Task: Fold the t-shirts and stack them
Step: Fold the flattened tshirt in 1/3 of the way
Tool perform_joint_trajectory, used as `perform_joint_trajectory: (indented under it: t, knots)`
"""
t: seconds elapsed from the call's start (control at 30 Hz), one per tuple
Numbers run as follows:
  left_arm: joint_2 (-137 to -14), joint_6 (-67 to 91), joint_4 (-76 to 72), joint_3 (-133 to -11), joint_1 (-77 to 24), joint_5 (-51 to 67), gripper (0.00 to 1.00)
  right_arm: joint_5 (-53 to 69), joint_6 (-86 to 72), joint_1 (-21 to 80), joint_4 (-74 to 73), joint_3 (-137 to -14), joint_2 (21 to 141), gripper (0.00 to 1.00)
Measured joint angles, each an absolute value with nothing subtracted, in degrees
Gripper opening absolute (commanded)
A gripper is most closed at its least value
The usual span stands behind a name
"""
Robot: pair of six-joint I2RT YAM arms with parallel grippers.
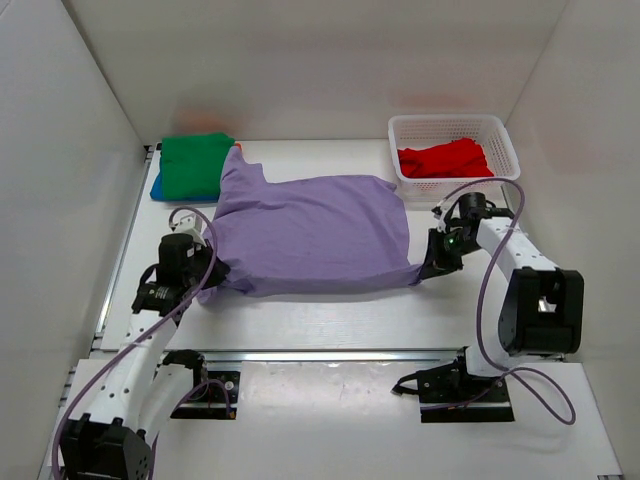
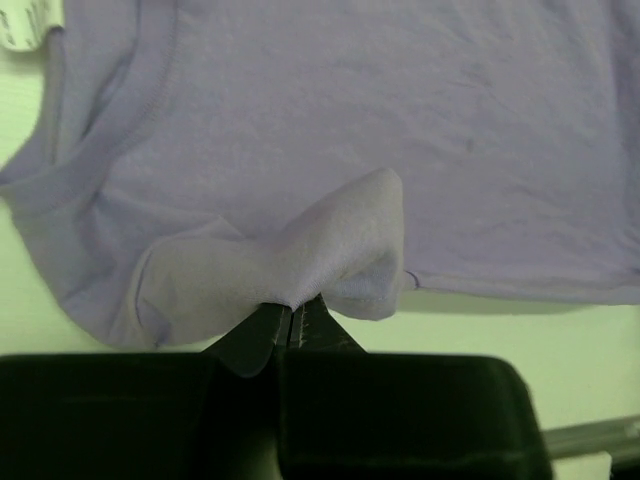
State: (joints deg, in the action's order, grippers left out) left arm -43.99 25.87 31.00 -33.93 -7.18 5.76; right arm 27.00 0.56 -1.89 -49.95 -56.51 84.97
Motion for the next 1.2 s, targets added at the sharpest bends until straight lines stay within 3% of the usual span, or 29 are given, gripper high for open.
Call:
perform_joint_trajectory:
  t: [0.5,0.53,0.6,0.63,0.7,0.77,0.87,1.03,1.2]
  knots:
    - [-57.9,22.7,20.9,-37.5,-4.6,2.1,0.04,26.0,4.2,1.3,-48.5,-69.7,100.9,0.0]
    - [-58.8,22.4,20.1,-37.5,-4.4,1.8,0.06,25.4,4.1,1.5,-48.2,-70.4,101.5,0.03]
    - [-60.8,21.7,18.7,-37.5,-3.9,1.0,0.19,23.2,3.7,2.0,-46.6,-71.8,102.2,0.11]
    - [-62.0,21.3,18.0,-37.6,-3.5,0.5,0.31,21.9,3.6,2.3,-45.5,-72.2,102.1,0.15]
    - [-64.8,20.4,17.4,-38.7,-2.2,-0.8,0.4,18.2,2.9,2.7,-42.3,-72.6,101.2,0.31]
    - [-66.2,19.6,16.7,-40.1,-1.4,-1.3,0.54,15.7,2.0,2.8,-40.0,-72.3,99.6,0.37]
    - [-65.8,19.2,15.9,-41.2,-1.3,-1.4,0.55,13.9,0.8,2.6,-35.9,-69.2,94.1,0.45]
    - [-61.5,19.3,16.8,-41.0,-3.1,-0.9,0.56,14.7,-2.1,2.6,-32.7,-61.9,85.3,0.44]
    - [-55.7,19.4,18.5,-38.7,-7.0,-0.8,0.59,15.9,-5.7,4.7,-30.3,-54.2,84.1,0.44]
